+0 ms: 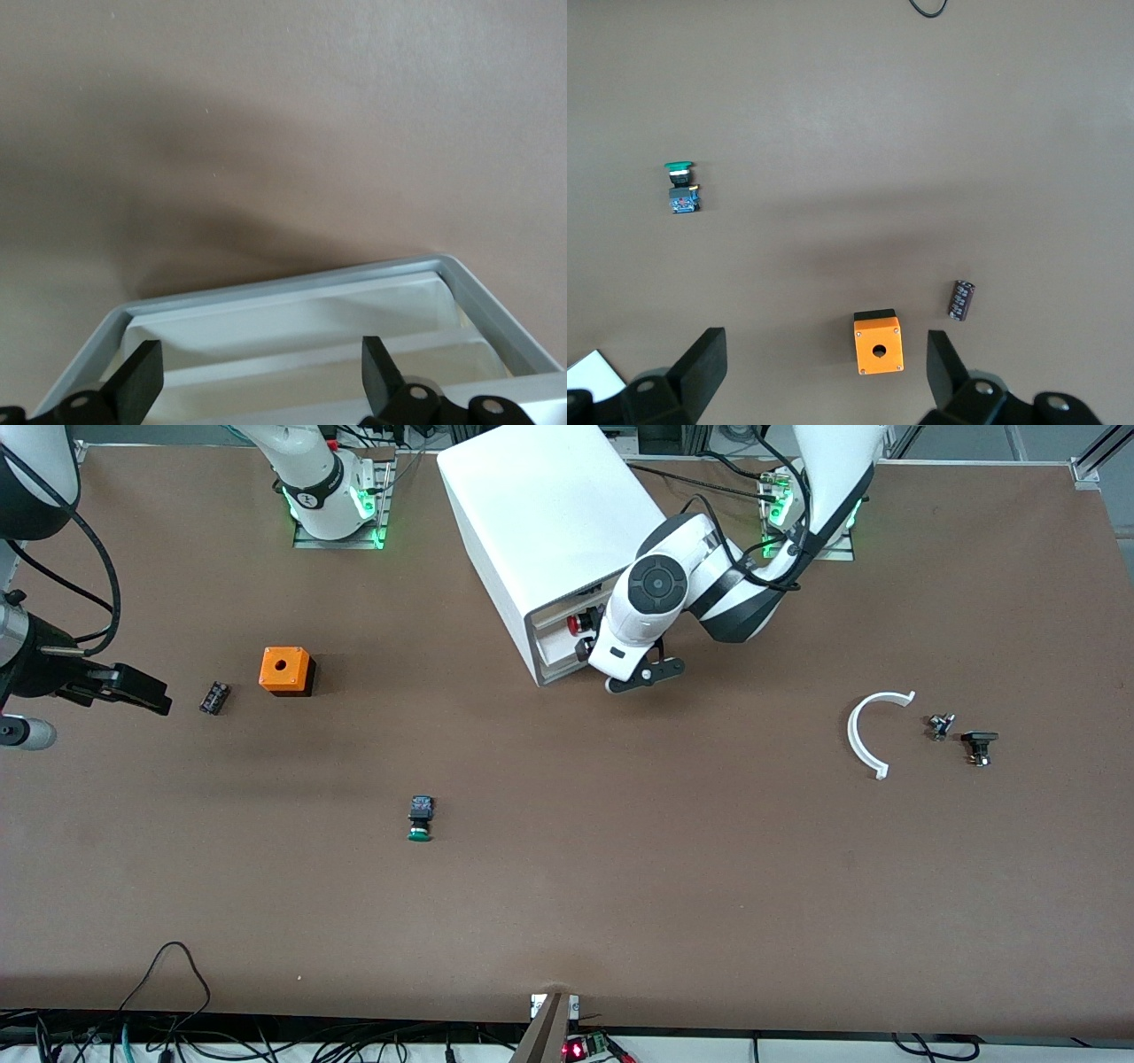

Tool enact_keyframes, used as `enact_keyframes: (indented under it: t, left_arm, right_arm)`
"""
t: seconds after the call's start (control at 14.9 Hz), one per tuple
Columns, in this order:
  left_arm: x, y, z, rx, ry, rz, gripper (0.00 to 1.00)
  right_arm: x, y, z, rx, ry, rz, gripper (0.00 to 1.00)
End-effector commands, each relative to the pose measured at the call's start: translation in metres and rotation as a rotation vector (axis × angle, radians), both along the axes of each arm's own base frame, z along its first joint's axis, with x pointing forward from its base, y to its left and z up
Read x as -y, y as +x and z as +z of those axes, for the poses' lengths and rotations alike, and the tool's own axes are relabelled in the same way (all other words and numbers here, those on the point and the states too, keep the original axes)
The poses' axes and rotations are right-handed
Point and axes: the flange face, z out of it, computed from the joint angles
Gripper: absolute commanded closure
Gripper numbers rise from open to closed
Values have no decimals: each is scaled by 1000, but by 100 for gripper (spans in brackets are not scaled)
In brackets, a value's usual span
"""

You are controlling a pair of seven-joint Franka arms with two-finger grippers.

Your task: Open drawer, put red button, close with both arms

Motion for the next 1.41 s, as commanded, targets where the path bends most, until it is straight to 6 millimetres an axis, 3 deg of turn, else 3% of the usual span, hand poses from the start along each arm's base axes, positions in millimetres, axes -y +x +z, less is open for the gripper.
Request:
enact_keyframes:
  t: [0.0, 0.34, 0.67, 0.81, 1.01, 1.14, 1.35]
  left_arm:
    - [3, -19, 7, -13, 7, 6, 1]
    - [13, -32, 12, -32, 8, -23, 1]
    - [8, -28, 17, -59, 17, -30, 1]
    - [-6, -5, 28, -52, 10, 1, 1]
    - [-15, 34, 60, -11, -16, 36, 1]
    - [-38, 65, 75, 21, -57, 34, 1]
    - [-102, 109, 87, 49, -94, 1, 1]
  right_arm:
    - [0, -1, 9, -4, -17, 13, 0]
    - [0, -14, 19, 55, -12, -14, 0]
    - [4, -68, 23, 131, -8, -8, 0]
    - [5, -76, 24, 133, -7, -9, 0]
    - [6, -77, 23, 145, -8, -5, 0]
    - [6, -72, 17, 157, -8, -1, 0]
    - [6, -72, 15, 147, -2, 31, 0]
